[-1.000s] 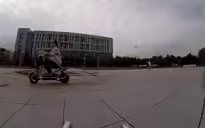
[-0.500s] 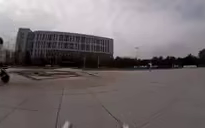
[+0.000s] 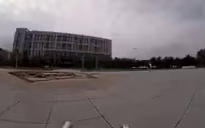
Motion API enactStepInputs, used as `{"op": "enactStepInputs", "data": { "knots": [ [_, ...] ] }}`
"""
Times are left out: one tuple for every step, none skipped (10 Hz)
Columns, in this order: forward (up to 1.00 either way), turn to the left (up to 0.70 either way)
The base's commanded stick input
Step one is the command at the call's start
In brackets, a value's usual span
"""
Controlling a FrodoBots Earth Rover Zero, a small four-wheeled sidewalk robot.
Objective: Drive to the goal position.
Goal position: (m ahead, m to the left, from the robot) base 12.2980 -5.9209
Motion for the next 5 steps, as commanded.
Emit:
{"op": "enactStepInputs", "data": {
  "knots": [
    [0.7,0.0],
    [0.7,0.0],
    [0.7,0.0],
    [0.7,0.0],
    [0.7,0.0]
  ]
}}
